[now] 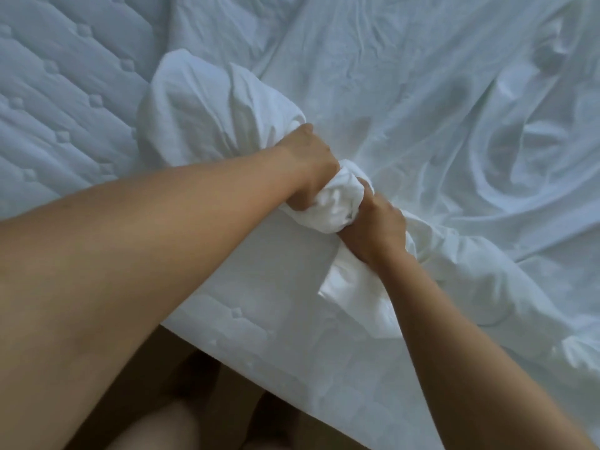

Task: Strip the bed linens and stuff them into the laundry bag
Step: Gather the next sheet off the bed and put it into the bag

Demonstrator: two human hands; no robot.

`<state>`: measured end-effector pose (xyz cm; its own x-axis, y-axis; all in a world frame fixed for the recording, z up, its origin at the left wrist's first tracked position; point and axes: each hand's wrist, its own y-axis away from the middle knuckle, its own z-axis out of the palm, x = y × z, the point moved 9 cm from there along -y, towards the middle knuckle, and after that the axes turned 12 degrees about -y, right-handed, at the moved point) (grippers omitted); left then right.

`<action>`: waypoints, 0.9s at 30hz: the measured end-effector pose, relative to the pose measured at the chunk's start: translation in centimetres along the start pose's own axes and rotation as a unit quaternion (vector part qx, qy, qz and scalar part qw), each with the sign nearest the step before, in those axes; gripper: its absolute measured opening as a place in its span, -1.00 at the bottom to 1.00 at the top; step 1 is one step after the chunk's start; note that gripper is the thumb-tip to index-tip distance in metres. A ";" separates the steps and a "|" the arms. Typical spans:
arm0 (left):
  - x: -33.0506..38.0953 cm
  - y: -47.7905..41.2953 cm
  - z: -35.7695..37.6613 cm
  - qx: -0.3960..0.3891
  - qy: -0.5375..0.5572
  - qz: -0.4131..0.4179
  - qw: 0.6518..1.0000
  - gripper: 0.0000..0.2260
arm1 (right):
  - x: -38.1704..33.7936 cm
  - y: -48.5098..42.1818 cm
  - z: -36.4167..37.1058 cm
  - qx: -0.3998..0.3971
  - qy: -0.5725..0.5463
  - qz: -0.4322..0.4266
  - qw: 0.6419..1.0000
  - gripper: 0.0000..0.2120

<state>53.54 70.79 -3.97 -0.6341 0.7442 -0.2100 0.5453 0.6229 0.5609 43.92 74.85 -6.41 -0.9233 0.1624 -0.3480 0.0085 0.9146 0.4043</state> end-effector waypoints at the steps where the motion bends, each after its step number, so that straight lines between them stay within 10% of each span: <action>1: 0.3 0.6 0.1 -0.015 0.002 0.007 1.000 -0.75 | -0.5 0.8 0.1 -0.015 -0.006 0.003 1.000 -0.43; 11: 5.9 12.1 11.5 -0.332 0.116 0.152 0.924 -0.50 | -6.8 13.8 10.2 -0.333 -0.130 0.044 0.933 -0.71; 16: 2.4 13.2 9.6 -0.183 0.070 0.066 0.978 -0.08 | -6.5 12.8 10.9 -0.384 -0.198 0.075 0.899 -0.50; 21: 5.8 17.5 5.1 0.207 0.022 -0.064 0.976 -0.34 | -5.4 8.2 6.5 -0.257 -0.125 0.015 0.958 -0.05; 27: 7.6 13.6 9.0 0.130 -0.069 0.027 0.989 -0.20 | -8.0 13.2 0.8 0.062 0.050 -0.061 0.995 -0.32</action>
<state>61.09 87.09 -5.10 -0.5290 0.7925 -0.3036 0.7103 0.6092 0.3527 51.73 85.92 1.00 -0.9539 0.0159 -0.2997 -0.0641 0.9647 0.2554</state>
